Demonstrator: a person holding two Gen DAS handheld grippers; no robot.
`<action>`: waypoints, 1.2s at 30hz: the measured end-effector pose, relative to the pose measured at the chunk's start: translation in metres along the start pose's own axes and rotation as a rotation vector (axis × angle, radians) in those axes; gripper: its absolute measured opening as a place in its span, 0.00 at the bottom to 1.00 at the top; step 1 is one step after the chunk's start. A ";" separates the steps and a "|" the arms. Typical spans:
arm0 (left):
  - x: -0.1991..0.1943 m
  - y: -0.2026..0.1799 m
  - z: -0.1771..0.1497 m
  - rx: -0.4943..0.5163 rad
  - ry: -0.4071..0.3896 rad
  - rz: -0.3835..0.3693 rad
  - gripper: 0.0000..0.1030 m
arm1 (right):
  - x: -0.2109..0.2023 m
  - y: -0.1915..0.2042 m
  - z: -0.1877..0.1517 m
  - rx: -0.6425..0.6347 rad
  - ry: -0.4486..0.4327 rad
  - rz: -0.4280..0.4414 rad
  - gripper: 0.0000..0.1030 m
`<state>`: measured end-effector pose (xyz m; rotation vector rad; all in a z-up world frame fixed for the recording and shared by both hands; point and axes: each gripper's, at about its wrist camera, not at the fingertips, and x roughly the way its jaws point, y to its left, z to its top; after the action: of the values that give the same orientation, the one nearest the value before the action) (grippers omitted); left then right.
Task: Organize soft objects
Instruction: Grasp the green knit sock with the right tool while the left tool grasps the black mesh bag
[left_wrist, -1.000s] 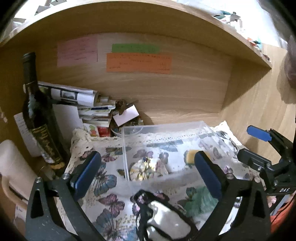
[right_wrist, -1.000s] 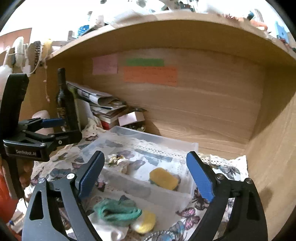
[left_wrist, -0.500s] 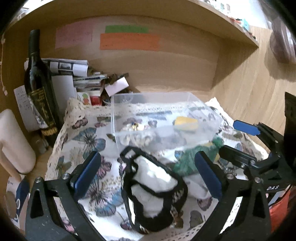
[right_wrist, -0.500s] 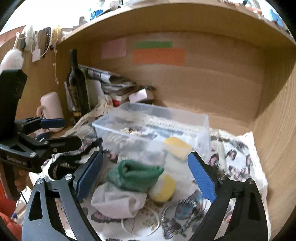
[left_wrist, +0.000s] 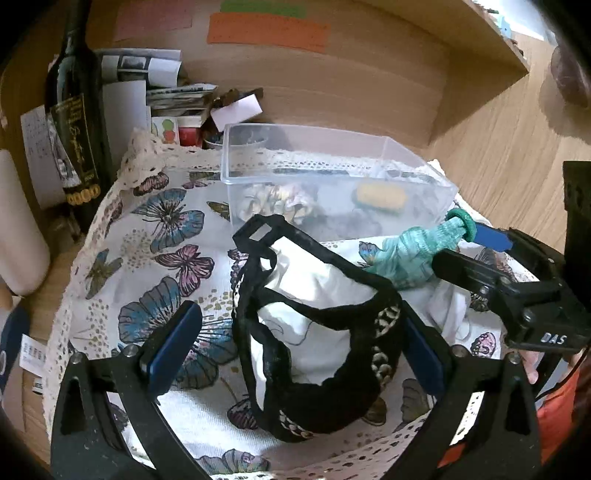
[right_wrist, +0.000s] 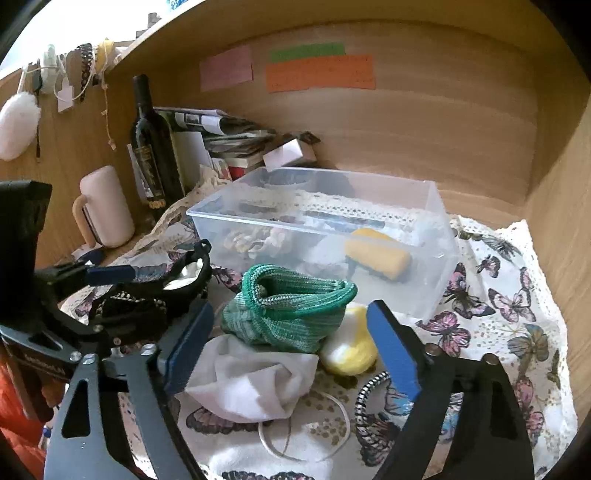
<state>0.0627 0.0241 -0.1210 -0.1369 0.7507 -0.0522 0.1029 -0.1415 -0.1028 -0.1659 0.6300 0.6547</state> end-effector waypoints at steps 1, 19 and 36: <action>0.000 0.000 0.000 0.000 -0.004 0.000 0.99 | 0.003 0.000 0.000 0.000 0.005 0.001 0.70; -0.005 -0.008 0.008 0.064 -0.032 -0.045 0.27 | -0.010 0.002 0.015 -0.008 -0.072 0.009 0.28; -0.044 -0.008 0.051 0.073 -0.179 -0.003 0.13 | -0.044 -0.008 0.047 0.011 -0.215 -0.011 0.28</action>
<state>0.0649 0.0259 -0.0532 -0.0716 0.5691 -0.0690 0.1037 -0.1551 -0.0395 -0.0867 0.4252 0.6486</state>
